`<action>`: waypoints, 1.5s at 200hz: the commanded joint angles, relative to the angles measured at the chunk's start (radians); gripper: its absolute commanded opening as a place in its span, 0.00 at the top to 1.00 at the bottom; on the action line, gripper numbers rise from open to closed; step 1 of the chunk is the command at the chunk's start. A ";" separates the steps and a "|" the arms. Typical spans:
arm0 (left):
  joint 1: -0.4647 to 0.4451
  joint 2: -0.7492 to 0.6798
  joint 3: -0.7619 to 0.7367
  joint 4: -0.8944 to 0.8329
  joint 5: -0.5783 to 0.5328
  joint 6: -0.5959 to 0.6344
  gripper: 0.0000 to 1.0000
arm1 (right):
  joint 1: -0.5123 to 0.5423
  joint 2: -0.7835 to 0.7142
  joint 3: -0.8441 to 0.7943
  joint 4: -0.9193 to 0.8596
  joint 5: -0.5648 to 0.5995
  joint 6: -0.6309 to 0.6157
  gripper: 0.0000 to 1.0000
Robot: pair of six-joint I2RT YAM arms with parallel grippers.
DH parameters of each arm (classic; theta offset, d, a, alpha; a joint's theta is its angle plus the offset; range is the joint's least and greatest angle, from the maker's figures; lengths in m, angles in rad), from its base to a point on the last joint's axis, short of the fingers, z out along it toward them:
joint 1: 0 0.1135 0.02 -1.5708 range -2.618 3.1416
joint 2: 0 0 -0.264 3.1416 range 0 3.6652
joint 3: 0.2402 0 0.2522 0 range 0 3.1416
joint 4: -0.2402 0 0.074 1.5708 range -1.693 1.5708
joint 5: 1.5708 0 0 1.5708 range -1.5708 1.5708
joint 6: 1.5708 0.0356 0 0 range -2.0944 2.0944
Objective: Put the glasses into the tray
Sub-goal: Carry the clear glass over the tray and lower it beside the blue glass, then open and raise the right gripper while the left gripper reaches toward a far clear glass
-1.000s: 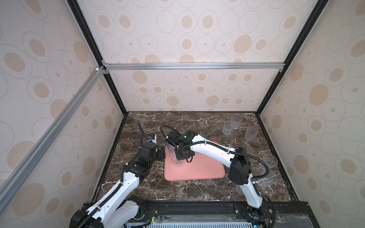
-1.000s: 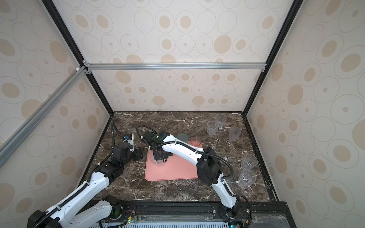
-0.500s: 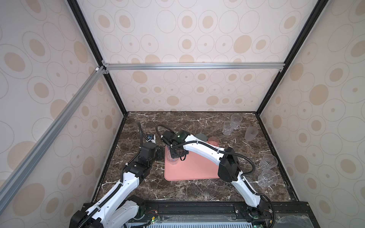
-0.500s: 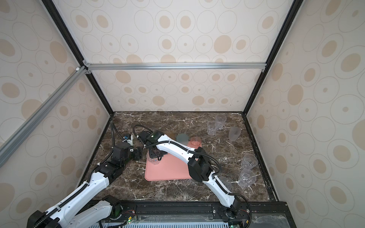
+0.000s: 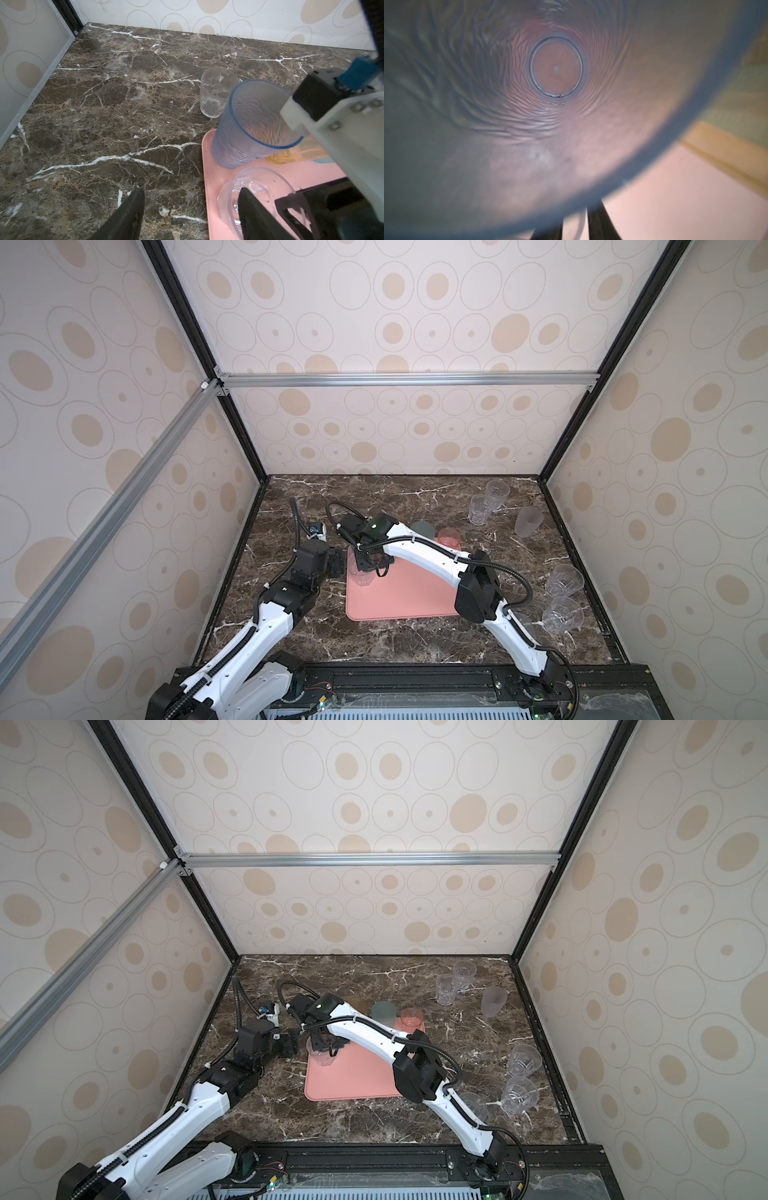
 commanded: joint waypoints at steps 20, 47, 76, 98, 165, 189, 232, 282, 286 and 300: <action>-0.004 -0.012 0.026 -0.042 -0.074 0.008 0.29 | -0.014 -0.065 0.025 -0.015 -0.022 0.008 0.70; 0.007 -0.015 0.078 -0.061 -0.109 0.057 0.27 | -0.028 -0.155 -0.007 0.013 -0.012 -0.017 0.67; 0.031 -0.001 0.163 -0.064 -0.116 0.148 0.27 | -0.052 -0.291 -0.141 0.070 0.043 -0.024 0.65; 0.070 0.031 0.226 -0.063 -0.071 0.175 0.28 | -0.070 -0.387 -0.261 0.113 0.088 -0.027 0.65; 0.272 0.252 0.412 0.001 0.285 0.100 0.28 | -0.102 -0.572 -0.542 0.181 0.095 -0.010 0.64; 0.379 0.427 0.506 0.017 0.576 0.057 0.30 | -0.102 -0.609 -0.600 0.209 0.078 -0.005 0.64; 0.389 0.683 0.714 -0.115 0.602 0.167 0.35 | -0.103 -0.667 -0.670 0.231 0.090 -0.007 0.64; 0.373 0.850 0.852 -0.161 0.642 0.191 0.38 | -0.104 -0.660 -0.668 0.227 0.075 -0.001 0.64; 0.367 0.858 0.860 -0.167 0.642 0.194 0.39 | -0.103 -0.658 -0.664 0.226 0.070 0.000 0.64; 0.344 0.886 0.885 -0.195 0.626 0.219 0.39 | -0.103 -0.650 -0.661 0.228 0.057 0.008 0.64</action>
